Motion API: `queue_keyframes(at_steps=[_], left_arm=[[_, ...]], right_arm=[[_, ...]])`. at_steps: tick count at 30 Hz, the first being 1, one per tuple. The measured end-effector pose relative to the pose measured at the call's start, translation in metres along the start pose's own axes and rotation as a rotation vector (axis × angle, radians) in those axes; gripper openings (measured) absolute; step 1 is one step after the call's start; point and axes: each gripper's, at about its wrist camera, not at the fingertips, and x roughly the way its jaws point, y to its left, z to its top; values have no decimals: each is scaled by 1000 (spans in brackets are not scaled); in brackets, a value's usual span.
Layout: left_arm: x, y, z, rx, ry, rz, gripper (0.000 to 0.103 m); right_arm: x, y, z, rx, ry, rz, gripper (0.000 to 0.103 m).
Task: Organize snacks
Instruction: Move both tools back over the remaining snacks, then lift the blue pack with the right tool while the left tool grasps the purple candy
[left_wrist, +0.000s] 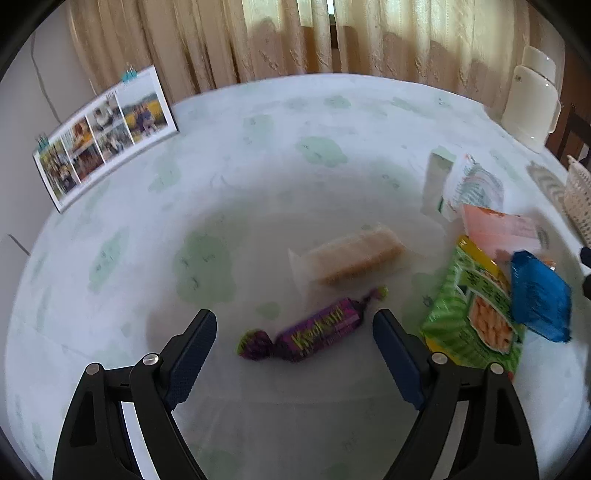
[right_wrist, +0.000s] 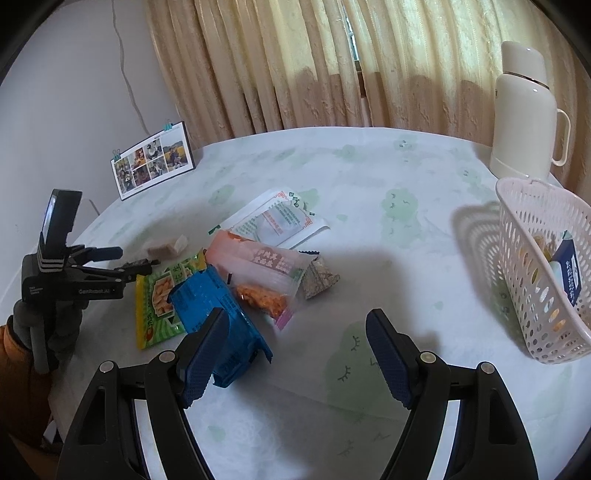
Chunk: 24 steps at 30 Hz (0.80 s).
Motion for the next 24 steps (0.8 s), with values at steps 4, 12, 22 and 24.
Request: queue_keyframes(at_steps=[4,12,22,24], left_arm=[[-5,-5,-13,7,22,-65,84],[-20,-16,-18,59,-13,-97,77],[-6,-14,1,84,-34,-37,42],[-4,-18,3,97,-37,-34,42]], right_arm=[[1,0,0,3,3,1,77],[3,-1,-1,2,5,2,77],[3,-3,-2,9,5,3,77],[3,-3,-2,12,4,4,77]])
